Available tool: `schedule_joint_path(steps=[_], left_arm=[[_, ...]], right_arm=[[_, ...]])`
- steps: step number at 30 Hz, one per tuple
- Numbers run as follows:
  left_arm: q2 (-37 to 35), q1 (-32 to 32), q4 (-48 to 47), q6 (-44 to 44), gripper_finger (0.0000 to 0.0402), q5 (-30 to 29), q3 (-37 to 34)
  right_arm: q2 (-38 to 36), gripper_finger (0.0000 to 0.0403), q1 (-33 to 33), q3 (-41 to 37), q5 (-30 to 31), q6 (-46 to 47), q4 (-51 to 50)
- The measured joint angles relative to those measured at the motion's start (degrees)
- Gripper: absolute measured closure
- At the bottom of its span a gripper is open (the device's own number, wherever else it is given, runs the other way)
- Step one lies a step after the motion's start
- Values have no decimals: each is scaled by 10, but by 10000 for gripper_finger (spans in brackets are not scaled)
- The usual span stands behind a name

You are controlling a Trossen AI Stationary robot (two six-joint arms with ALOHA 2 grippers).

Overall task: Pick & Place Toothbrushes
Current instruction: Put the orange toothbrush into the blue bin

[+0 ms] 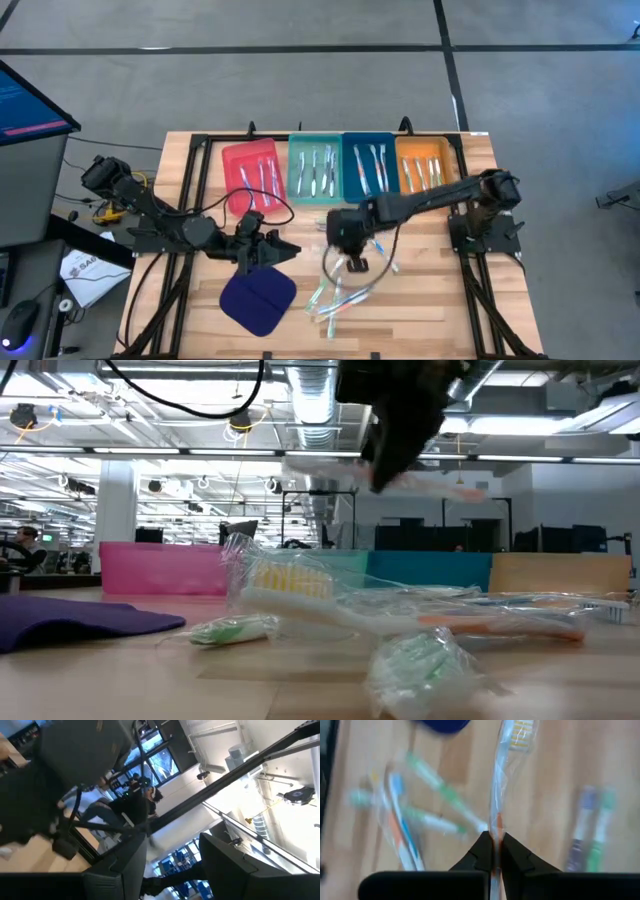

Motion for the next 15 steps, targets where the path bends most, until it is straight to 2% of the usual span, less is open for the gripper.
schedule_joint_path(steps=[5, 15], left_arm=[[0, 15, 5, 11, 224, 7, 0], [-55, 77, 13, 34, 224, 186, 0]], right_arm=[[-42, 393, -89, 1, 0, 112, 6], [-63, 393, -305, 1, 0, 330, 15]])
